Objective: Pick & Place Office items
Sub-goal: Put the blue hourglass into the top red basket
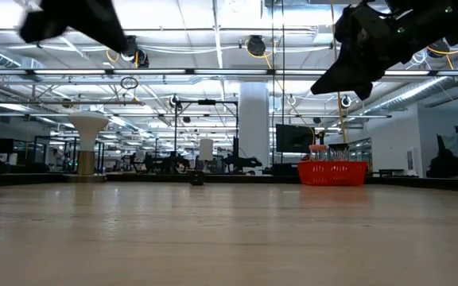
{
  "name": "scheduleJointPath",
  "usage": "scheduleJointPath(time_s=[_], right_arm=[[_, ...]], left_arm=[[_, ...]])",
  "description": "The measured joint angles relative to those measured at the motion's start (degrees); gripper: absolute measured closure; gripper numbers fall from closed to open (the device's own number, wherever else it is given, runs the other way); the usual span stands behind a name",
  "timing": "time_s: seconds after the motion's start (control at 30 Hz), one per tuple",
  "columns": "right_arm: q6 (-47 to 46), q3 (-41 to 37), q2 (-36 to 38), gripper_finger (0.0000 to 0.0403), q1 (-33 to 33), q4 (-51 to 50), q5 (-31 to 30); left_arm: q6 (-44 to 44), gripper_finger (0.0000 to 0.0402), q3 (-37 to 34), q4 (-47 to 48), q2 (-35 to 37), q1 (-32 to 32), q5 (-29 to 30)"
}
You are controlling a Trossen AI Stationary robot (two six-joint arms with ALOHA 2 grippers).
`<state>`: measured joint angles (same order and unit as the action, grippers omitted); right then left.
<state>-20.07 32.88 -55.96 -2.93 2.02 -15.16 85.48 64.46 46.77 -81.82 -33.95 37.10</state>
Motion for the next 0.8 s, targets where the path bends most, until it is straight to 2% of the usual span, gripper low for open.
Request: scheduleJointPath(time_s=[0.1, 0.2, 0.37, 0.47, 0.6, 0.67, 0.8], right_arm=[[-1.8, 0.0, 0.0, 0.0402, 1.4, 0.2, 0.0], [-5.1, 0.0, -0.2, 0.0402, 2.6, 0.8, -1.7], [-8.8, 0.0, -0.2, 0.0402, 2.9, 4.2, -7.8], [-10.7, 0.0, -0.2, 0.0402, 2.9, 5.2, -10.7], [-12.3, 0.0, -0.2, 0.0403, 2.9, 5.2, -12.1], [-12.3, 0.0, -0.4, 0.0403, 2.9, 5.1, -12.1], [-12.3, 0.0, -1.3, 0.0403, 2.9, 5.2, -12.1]], left_arm=[[-12.8, 0.0398, -3.7, -6.9, 1.9, 4.8, -1.1], [-25.5, 0.0398, -10.5, -19.8, 5.1, 10.0, -4.6], [-46.3, 0.0399, -25.2, -50.8, 11.5, 20.1, -19.8], [-53.5, 0.0400, -30.7, -60.6, 13.9, 25.6, -28.4], [-59.1, 0.0390, -30.7, -55.3, 16.3, 30.8, -38.8], [-60.9, 0.0385, -28.4, -46.3, 17.3, 31.7, -41.6], [-66.9, 0.0396, -20.3, -22.4, 17.7, 30.4, -41.6]])
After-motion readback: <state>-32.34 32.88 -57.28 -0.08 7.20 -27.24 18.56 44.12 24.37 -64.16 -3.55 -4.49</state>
